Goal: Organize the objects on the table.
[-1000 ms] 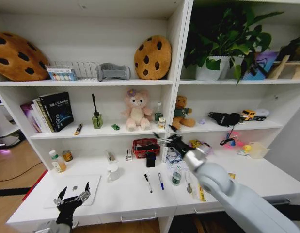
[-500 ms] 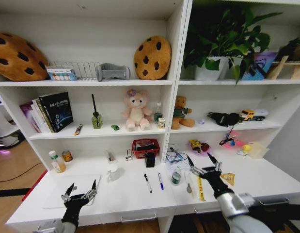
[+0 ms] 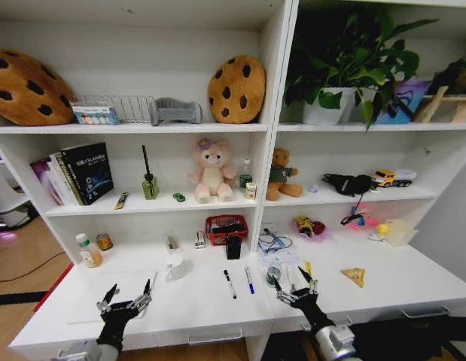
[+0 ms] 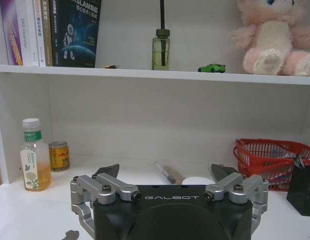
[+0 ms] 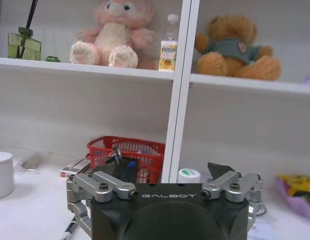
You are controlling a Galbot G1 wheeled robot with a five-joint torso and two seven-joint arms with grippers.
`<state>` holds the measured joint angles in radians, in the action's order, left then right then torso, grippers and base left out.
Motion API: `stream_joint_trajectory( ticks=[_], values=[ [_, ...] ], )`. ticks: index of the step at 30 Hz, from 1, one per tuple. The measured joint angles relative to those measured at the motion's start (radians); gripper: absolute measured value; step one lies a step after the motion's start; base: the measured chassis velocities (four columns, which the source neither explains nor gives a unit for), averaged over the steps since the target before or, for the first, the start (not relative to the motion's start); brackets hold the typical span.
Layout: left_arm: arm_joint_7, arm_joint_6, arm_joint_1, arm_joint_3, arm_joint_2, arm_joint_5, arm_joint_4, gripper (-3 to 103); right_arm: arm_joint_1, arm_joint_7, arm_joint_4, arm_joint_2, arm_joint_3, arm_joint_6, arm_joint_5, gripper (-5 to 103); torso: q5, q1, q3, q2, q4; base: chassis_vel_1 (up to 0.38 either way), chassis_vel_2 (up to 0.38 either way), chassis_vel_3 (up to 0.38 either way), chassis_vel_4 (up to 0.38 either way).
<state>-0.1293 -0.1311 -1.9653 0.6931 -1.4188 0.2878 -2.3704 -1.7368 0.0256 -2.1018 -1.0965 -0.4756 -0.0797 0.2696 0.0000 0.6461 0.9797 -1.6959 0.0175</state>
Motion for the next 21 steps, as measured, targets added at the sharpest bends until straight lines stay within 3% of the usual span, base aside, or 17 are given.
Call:
stream_joint_trajectory(
  ticks=[11, 21],
  values=[
    [0.002, 0.007, -0.033, -0.024, -0.047, -0.034, 0.018, 100, 0.162, 0.021, 0.120, 0.079, 0.191, 0.066, 0.055, 100, 0.0000, 0.000, 0.000, 0.000, 0.0002, 0.000, 0.000, 0.000, 0.000],
    [0.007, 0.017, -0.059, -0.031, -0.071, -0.082, 0.065, 100, 0.544, 0.014, 0.326, 0.122, 0.458, 0.162, 0.224, 100, 0.0000, 0.000, 0.000, 0.000, 0.0001, 0.000, 0.000, 0.000, 0.000]
  ],
)
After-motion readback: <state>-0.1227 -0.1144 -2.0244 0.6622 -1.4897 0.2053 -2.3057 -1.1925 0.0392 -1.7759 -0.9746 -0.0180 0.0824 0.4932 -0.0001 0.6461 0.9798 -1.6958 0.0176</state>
